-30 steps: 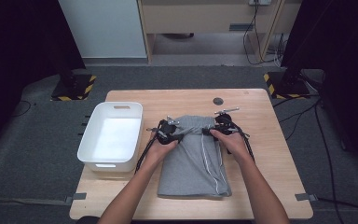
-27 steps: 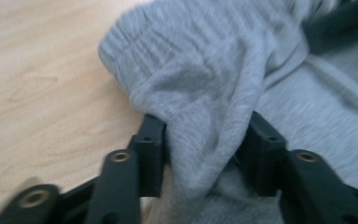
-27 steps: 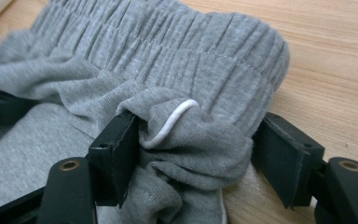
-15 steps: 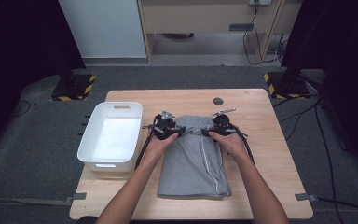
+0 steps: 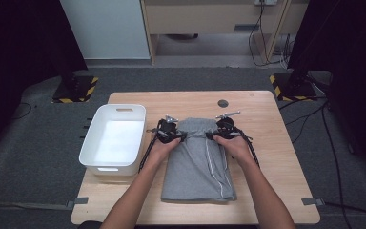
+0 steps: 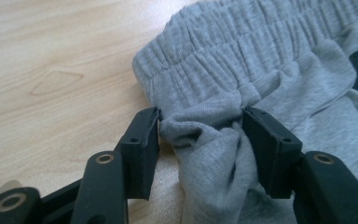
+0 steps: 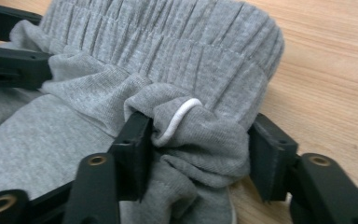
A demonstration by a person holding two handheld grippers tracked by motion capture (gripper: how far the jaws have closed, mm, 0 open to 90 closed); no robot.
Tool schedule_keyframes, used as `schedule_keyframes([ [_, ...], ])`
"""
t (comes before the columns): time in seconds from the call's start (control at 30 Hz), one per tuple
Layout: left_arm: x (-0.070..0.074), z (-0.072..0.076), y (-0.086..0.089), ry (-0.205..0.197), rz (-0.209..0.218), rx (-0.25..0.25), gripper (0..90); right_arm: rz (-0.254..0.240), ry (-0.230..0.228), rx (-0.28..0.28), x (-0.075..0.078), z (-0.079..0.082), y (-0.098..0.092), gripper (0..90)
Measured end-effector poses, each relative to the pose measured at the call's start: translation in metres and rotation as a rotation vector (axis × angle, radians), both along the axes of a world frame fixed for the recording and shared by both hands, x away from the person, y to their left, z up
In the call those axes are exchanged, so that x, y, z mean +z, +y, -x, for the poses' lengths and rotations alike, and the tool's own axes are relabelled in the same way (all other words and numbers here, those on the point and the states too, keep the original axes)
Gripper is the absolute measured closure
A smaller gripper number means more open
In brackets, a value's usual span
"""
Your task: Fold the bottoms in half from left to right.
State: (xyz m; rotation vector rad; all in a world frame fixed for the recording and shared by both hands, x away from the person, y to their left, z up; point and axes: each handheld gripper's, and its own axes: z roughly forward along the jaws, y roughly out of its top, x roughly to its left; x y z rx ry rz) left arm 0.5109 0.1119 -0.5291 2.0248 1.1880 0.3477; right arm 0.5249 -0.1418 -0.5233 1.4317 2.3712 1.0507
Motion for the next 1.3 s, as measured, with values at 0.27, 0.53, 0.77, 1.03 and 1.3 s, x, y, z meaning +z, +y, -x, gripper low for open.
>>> schedule_keyframes([
  [0.27, 0.000, 0.001, 0.000, 0.012, 0.011, -0.026, 53.4, -0.059, 0.020, 0.028, -0.001, 0.001, -0.002, 65.3],
  [0.53, 0.002, 0.004, -0.005, 0.026, -0.009, -0.040, 71.6, -0.048, 0.007, 0.042, 0.001, 0.003, -0.001, 72.0],
  [0.77, 0.009, 0.005, -0.004, 0.000, 0.004, -0.034, 79.3, -0.046, -0.044, 0.056, 0.015, 0.006, -0.002, 73.4],
  [1.03, 0.032, 0.009, -0.009, -0.045, 0.007, -0.038, 80.4, -0.045, -0.107, 0.070, 0.037, 0.010, -0.006, 73.6],
  [1.3, 0.055, 0.011, -0.019, -0.098, 0.028, -0.053, 80.6, -0.046, -0.151, 0.065, 0.060, 0.014, -0.019, 73.6],
])
